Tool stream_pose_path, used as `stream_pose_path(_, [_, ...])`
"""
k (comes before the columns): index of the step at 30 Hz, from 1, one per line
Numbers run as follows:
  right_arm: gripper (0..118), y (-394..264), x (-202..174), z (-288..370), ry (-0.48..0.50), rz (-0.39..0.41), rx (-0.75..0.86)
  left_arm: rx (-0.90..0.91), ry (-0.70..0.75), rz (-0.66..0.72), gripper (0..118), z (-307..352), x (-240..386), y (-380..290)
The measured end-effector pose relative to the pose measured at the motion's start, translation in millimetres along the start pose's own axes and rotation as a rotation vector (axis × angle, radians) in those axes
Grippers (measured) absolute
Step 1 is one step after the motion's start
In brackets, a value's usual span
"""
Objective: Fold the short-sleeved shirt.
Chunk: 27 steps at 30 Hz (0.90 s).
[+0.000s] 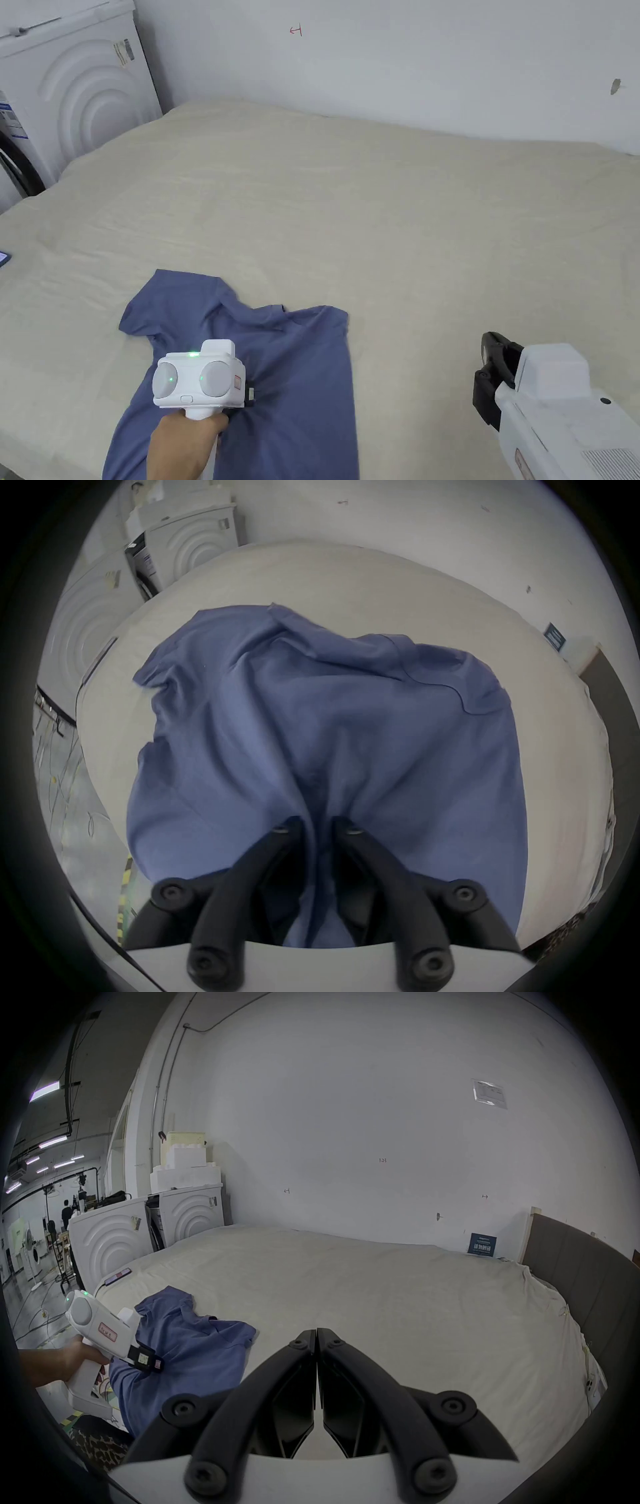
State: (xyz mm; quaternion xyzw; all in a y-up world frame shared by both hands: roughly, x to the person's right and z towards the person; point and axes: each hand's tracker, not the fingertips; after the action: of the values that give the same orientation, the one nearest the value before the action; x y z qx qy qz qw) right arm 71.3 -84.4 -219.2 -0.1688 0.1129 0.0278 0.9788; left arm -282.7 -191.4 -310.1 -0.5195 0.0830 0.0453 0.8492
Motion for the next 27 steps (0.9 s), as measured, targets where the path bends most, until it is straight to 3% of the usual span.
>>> stream_pose_path(2, [0,0.7,2.6,2.6,-0.002,-0.002,0.006,0.004,-0.008,-0.006,2,5.3,-0.2,-4.3])
stream_pose_path(7, [0,1.7,11.6,6.1,-0.007,-0.013,0.011,0.046,-0.107,0.065,0,3.6,-19.7,-2.0])
stream_pose_path(13, [0,3.5,24.5,17.3,-0.031,-0.043,0.025,0.134,-0.464,0.328,0,39.9,-46.1,-6.2])
stream_pose_path(16, [0,5.4,31.3,27.2,-0.047,-0.056,0.036,0.149,-0.582,0.393,0,59.9,-38.8,-1.6])
stream_pose_path(27, [0,13.1,70.9,89.3,-0.138,-0.089,0.112,0.328,-0.781,0.114,0,170.1,64.5,57.8])
